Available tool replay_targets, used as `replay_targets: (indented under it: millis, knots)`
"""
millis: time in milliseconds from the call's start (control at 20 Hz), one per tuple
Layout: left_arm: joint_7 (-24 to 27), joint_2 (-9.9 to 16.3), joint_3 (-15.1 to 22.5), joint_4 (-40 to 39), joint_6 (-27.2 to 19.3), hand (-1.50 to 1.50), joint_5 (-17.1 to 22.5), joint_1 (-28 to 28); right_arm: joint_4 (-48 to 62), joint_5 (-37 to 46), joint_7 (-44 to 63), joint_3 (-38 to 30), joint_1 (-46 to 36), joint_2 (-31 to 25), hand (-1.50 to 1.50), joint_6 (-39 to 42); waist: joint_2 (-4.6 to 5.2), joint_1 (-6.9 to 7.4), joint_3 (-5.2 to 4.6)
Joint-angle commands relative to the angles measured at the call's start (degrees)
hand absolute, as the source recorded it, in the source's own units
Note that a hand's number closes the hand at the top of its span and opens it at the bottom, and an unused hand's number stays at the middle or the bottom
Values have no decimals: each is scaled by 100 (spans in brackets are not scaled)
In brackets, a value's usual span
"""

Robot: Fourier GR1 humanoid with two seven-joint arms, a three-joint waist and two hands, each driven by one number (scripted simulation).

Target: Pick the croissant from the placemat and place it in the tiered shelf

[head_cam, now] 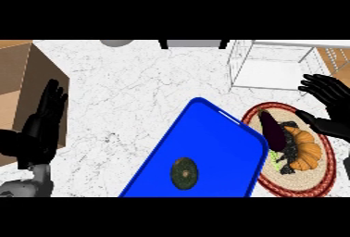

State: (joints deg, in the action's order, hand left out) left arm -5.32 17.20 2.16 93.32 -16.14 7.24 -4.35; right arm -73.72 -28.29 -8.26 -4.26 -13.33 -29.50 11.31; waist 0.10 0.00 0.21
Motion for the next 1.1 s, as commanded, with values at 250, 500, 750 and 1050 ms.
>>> replay_targets:
  millis: [250, 500, 750, 1050]
  knots:
    - [-141, -54, 7, 128, 122, 0, 70, 28, 285, 12, -499, -279, 417, -1735, -150, 2741, -19, -66, -22]
    - [-485, 28, -16, 390, 5, 0, -26, -108, -274, 904, -399, -59, 352, -2648, -150, 3106, -31, -20, -22]
    - [-177, -28, -37, 144, 81, 0, -31, 85, -1535, 2491, -126, 281, 441, -3008, -150, 2147, -52, -98, -33]
    - [-185, -60, -138, 40, 194, 0, 77, -129, -2349, 3610, 1165, 1000, 494, -2752, -150, 1572, -9, -10, -29]
